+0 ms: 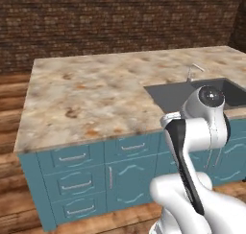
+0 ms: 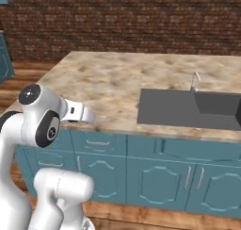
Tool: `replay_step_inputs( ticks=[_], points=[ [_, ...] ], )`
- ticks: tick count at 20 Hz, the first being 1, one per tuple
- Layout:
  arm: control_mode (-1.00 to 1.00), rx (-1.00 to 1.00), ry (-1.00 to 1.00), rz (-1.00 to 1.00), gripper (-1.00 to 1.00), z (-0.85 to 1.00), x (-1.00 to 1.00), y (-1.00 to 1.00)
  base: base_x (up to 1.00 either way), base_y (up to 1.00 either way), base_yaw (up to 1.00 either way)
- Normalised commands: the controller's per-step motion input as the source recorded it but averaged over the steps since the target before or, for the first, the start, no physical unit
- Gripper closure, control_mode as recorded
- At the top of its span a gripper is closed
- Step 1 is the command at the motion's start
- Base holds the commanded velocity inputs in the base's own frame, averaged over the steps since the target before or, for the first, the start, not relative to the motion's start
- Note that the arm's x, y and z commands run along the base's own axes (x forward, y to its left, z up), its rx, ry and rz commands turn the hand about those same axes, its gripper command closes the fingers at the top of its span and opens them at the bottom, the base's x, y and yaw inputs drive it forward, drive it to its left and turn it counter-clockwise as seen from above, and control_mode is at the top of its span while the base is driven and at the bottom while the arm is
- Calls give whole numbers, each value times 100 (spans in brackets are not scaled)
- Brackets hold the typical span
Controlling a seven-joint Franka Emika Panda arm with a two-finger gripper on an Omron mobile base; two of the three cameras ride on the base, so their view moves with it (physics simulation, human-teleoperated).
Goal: Grab the spray bottle from the cabinet, then place it next to the cutting board for sanitizing. Then grab the dish brush from the countertop next to the sink and place it next to the cutting board.
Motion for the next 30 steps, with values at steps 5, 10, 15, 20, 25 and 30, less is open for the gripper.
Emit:
replay_step_inputs(
  ticks=[5, 10, 15, 20, 25, 30],
  points=[
    [100, 0, 0, 0, -100, 0, 0, 0, 0, -100, 13],
    [100, 0, 0, 0, -100, 0, 0, 0, 0, -100, 13],
    [100, 0, 0, 0, -100, 0, 0, 0, 0, -100, 13],
    [100, 0, 0, 0, -100, 0, 0, 0, 0, -100, 13],
    [100, 0, 0, 0, -100, 0, 0, 0, 0, -100, 12],
    [100, 0, 0, 0, -100, 0, 0, 0, 19, -100, 13]
  ],
)
